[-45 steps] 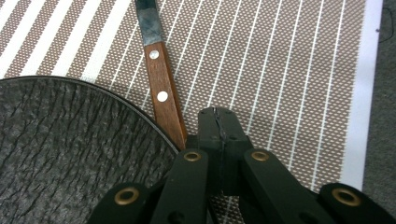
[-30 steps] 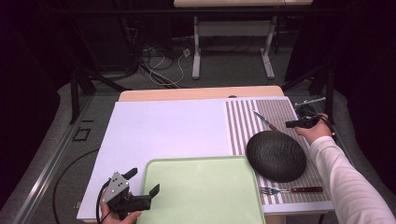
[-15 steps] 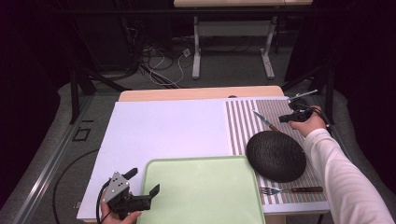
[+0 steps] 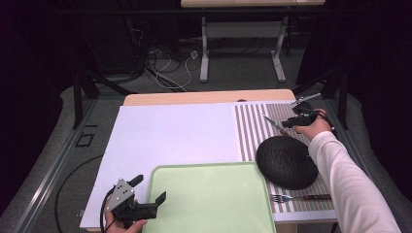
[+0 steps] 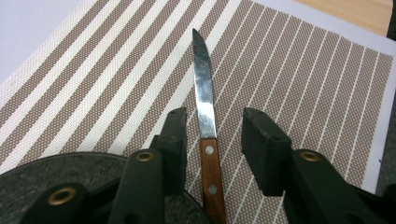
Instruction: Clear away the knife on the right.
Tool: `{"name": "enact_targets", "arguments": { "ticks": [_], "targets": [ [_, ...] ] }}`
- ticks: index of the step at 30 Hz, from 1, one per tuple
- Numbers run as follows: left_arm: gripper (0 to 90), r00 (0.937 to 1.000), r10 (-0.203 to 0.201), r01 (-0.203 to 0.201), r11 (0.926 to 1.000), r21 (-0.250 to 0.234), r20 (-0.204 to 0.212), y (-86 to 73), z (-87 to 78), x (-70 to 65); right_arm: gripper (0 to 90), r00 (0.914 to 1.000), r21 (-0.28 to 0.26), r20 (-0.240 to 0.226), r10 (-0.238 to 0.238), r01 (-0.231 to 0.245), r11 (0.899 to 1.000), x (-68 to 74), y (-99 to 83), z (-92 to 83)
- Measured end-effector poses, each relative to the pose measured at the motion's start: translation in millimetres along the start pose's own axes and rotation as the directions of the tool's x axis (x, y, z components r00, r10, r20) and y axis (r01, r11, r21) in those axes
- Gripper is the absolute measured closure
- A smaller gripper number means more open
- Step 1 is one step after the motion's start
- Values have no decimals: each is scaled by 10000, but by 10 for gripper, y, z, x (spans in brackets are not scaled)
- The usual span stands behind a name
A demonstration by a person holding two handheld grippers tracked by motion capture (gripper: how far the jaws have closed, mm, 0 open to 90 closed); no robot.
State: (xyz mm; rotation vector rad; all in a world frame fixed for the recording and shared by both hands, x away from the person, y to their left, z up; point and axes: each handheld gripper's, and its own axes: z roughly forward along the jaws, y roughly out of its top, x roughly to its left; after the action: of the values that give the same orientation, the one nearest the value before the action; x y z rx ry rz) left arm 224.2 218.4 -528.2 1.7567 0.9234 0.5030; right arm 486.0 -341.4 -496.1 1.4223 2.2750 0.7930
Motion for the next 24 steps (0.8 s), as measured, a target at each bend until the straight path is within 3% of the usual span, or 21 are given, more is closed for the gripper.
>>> {"name": "enact_targets", "arguments": {
  "ticks": [5,9,17,24],
  "targets": [
    [6,10000,-11,11,10000,27,3,-1,1,2,518,10000,-447,47,-31,34,9990,25,9,64],
    [6,10000,-34,34,10000,42,-11,-3,3,4,455,9999,-496,-5,-142,142,9987,25,9,109],
    [6,9999,-96,96,9999,73,-28,-7,10,6,452,9977,59,-14,-676,676,9977,18,-13,187],
    [6,9999,-111,111,9999,91,-42,-11,13,10,495,9994,89,-40,-340,340,9994,-10,-48,249]
  ]
}}
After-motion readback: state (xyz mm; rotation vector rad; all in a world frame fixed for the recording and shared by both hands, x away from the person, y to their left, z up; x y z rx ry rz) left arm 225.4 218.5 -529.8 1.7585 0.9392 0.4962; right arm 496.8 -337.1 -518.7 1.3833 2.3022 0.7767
